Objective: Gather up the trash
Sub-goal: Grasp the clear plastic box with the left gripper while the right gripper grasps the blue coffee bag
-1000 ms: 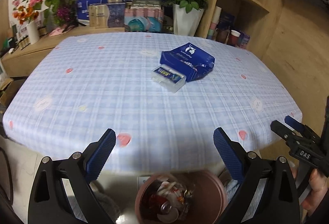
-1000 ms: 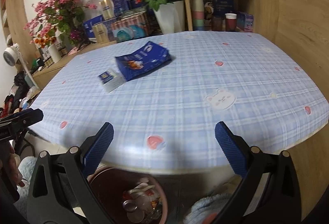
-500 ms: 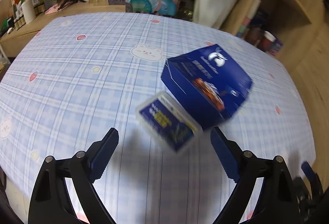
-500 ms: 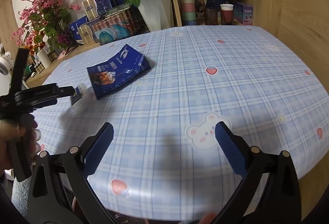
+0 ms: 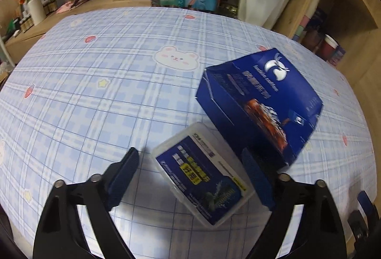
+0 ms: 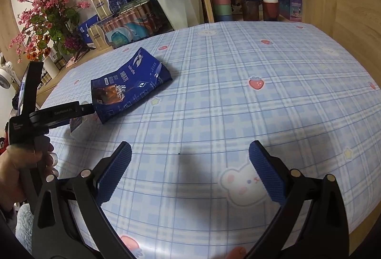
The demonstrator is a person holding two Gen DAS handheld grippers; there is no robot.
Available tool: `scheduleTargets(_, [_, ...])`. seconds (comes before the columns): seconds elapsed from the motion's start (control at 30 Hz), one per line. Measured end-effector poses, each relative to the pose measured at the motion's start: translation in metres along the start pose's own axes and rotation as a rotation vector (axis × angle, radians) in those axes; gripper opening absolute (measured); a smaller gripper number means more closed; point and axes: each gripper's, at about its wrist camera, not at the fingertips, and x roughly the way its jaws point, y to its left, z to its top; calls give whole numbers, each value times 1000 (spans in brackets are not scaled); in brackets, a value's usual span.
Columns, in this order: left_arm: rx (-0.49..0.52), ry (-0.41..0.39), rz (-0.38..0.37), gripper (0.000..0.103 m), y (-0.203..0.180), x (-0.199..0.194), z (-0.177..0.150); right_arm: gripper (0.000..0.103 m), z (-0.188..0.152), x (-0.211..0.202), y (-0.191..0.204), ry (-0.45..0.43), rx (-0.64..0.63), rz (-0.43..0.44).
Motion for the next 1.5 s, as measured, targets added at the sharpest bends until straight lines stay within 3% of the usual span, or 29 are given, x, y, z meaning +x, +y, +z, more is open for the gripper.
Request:
scheduleTargets(0.17, [-29,8,-64,65,15,-11,-7,97,8,12,1,30,58,62])
scheduleTargets(0.33, [-65,7,-107,60,36,-20,-15,96,24,30,8,65,108,144])
scheduleTargets(0.4, [-67,4,-123,60,45,-25,-19,85,31,41,13,101,137,192])
scheduleTargets(0.6, [-40,-20,-139,59,65,-37,-28,74,56,79,35,179,209,276])
scheduleTargets(0.8, [-61,-47,-168,58,81,-44,-31,61,74,113,43,203,303,262])
scheduleTargets(1.03, [-80,-69,-198,58,87,-48,-37,59,81,126,65,126,310,120])
scheduleTargets(1.1, [-88,-73,-203,58,90,-50,-39,32,82,130,66,131,310,60])
scheduleTargets(1.23, [-98,-84,-207,58,95,-56,-41,25,79,132,53,124,424,142])
scheduleTargets(1.33, [-103,-98,-206,57,99,-63,-41,17,81,115,52,63,429,206])
scheduleTargets(1.5, [-105,-121,-219,57,100,-79,-42,14,96,73,62,-34,382,313])
